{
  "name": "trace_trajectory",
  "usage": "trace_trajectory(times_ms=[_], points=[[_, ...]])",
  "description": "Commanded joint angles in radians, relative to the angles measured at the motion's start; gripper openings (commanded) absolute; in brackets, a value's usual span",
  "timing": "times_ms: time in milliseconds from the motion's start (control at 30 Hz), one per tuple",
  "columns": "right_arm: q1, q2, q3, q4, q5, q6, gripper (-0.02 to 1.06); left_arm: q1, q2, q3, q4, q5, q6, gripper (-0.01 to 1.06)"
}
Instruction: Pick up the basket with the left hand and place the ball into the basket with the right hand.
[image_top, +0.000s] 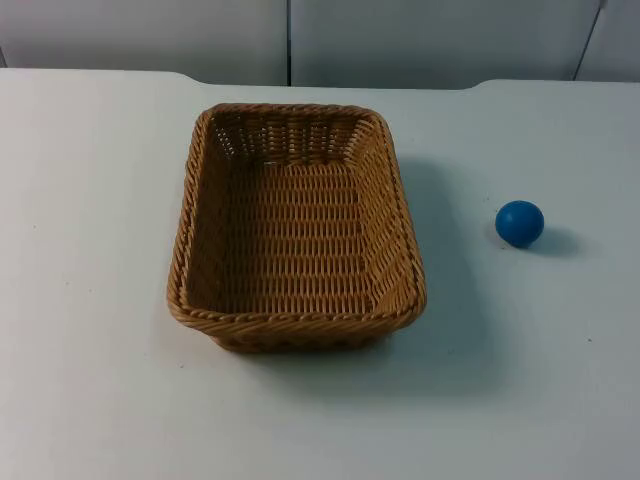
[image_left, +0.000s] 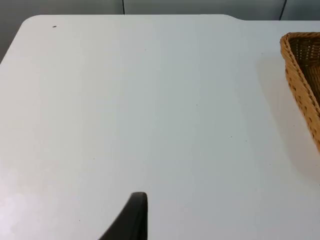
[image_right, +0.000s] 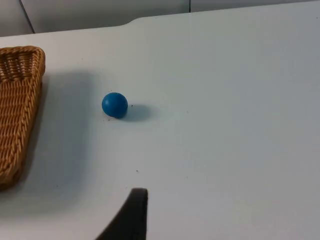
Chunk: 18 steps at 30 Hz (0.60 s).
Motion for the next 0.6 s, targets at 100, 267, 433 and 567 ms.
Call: trace_trajectory(times_ms=[100, 267, 433, 567], points=[[0.000, -0.002, 0.007, -0.005, -0.009, 0.001, 1.03, -0.006, -0.004, 0.001, -0.028, -0.003, 0.029, 1.05], [0.000, -0.002, 0.007, -0.005, -0.009, 0.001, 1.03, -0.006, -0.004, 0.001, -0.017, -0.003, 0.019, 1.05], [0.000, -0.002, 0.007, -0.005, -0.009, 0.001, 1.03, -0.006, -0.004, 0.001, -0.017, -0.003, 0.019, 1.05], [0.027, -0.002, 0.007, -0.007, -0.009, 0.006, 1.03, -0.006, -0.004, 0.001, -0.017, -0.003, 0.019, 1.05]])
